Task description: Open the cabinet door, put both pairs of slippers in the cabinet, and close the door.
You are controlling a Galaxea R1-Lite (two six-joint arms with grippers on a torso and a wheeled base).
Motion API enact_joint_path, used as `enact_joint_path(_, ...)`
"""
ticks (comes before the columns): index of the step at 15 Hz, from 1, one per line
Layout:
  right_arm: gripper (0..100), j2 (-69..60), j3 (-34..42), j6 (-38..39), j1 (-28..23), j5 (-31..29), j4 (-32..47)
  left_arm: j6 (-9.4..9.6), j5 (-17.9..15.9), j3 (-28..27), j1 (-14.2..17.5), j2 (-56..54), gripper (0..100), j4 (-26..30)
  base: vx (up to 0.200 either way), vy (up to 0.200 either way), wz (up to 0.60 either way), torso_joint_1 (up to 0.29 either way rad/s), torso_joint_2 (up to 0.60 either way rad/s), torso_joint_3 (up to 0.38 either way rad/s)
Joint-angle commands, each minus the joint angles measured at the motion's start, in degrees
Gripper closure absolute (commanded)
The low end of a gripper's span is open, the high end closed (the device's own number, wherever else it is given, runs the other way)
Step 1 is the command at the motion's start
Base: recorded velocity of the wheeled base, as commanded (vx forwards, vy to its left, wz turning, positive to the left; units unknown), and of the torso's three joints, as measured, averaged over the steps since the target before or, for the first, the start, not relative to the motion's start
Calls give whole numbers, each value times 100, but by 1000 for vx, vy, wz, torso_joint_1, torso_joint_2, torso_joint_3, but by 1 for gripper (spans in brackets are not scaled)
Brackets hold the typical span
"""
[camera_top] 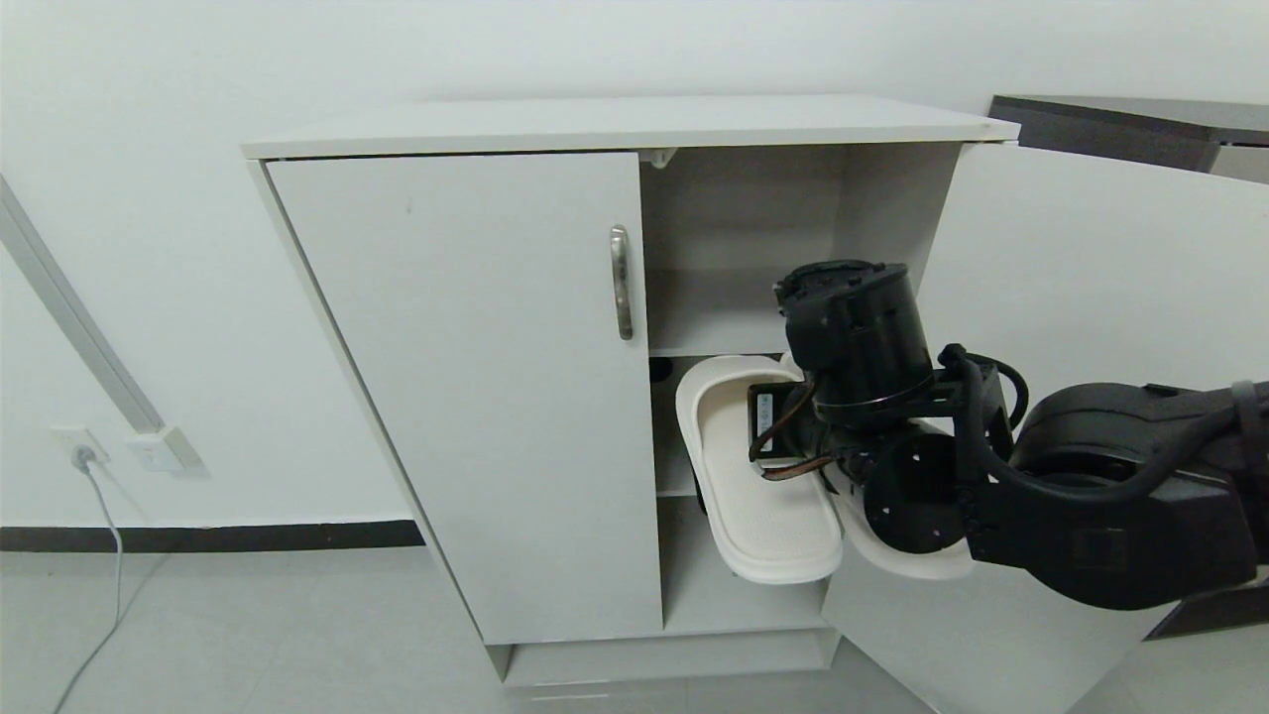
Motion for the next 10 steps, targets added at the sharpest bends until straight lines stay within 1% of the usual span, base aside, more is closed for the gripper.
enact_joint_path(1,100,-44,4,-20,-11,-1,-4,-4,2,0,1,7,100,0,200,0,0,2,2,7)
enact_joint_path(7,100,-26,4,-20,-20,-1,-4,-4,2,0,1,7,100,0,200,0,0,5,3,2)
enact_joint_path(10,100,0,13,-12,-29,-1,-4,-12,2,0,1,7,100,0,0,0,0,0,0,0)
